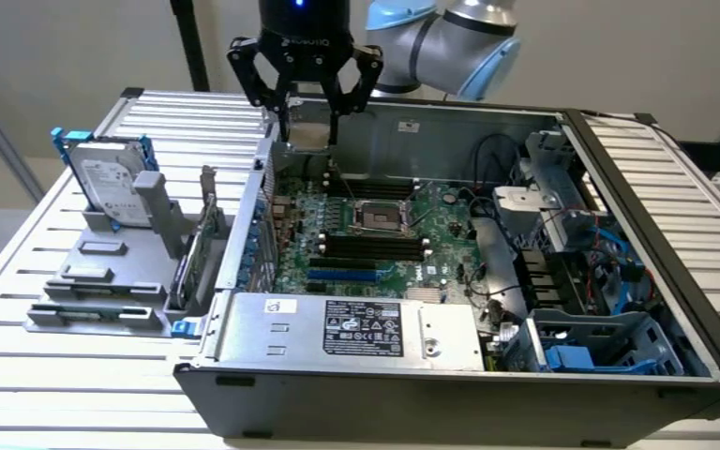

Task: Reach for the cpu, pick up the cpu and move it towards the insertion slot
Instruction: 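Pick up the cpu and move it towards the insertion slot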

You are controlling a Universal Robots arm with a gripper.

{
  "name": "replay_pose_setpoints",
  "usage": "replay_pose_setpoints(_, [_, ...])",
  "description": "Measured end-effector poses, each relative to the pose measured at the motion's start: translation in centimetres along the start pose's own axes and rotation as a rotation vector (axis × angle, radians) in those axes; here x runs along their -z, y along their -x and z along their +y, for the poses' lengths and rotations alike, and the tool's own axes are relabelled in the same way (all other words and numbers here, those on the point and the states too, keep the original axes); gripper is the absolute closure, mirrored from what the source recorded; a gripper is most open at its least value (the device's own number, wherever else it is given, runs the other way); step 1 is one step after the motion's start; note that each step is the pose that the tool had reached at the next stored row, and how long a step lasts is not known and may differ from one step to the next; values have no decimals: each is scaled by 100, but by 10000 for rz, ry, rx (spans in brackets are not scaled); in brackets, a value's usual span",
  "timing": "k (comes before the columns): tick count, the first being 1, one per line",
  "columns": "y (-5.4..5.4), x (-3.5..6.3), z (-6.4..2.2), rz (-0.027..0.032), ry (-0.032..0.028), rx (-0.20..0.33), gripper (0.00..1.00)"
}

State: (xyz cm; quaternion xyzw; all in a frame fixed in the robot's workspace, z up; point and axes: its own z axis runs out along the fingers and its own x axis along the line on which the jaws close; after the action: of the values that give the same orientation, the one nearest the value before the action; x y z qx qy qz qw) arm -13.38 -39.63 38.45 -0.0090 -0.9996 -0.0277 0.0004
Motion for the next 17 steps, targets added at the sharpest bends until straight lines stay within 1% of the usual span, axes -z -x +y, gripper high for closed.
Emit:
replay_pose_setpoints(8, [365,-7,39,0,0,-2,45])
replay_pose_setpoints(11, [502,-18,68,0,0,0,45])
replay_pose_setpoints(14, [629,-47,128,0,-1,0,45])
replay_pose_setpoints(17, [716,-96,234,0,-6,0,45])
